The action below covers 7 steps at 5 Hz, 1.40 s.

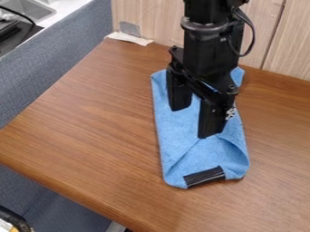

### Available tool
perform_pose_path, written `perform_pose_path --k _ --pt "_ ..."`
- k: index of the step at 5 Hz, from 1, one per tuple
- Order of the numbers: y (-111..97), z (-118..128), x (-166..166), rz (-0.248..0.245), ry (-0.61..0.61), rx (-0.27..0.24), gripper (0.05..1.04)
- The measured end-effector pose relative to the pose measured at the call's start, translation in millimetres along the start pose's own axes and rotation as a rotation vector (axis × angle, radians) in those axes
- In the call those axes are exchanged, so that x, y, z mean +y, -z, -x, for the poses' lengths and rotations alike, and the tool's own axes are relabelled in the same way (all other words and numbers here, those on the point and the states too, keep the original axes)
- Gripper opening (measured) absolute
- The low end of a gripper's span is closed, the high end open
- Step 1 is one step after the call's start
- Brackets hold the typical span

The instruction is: Unfolded the blue cloth on the top left

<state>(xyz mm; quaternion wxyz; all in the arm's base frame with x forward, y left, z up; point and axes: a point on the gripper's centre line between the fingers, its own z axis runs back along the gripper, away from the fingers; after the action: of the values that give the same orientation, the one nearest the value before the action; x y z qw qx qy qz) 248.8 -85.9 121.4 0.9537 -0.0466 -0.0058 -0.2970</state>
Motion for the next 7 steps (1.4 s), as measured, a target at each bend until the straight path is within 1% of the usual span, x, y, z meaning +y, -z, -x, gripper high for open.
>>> perform_pose_path --k 1,2,3,4,5,6,7 --pt "6.8 0.8 0.0 0.009 -0.002 0.028 0.999" --pt "7.3 -11.6 16.5 0.02 -0.033 0.047 0.999" --pt "-0.3 -30.7 30.2 0.001 -0.057 0.04 0.999" --pt "-4.0 -48.6 50.3 -0.024 -0.092 0.013 0.999" --pt "5.1 -56.6 73.3 -0.058 -0.161 -0.007 0.999" --pt "13.7 -58.4 92.8 -0.082 -0.214 0.0 0.999" --pt "21.1 -58.7 105.8 -0.092 -0.249 0.009 0.999"
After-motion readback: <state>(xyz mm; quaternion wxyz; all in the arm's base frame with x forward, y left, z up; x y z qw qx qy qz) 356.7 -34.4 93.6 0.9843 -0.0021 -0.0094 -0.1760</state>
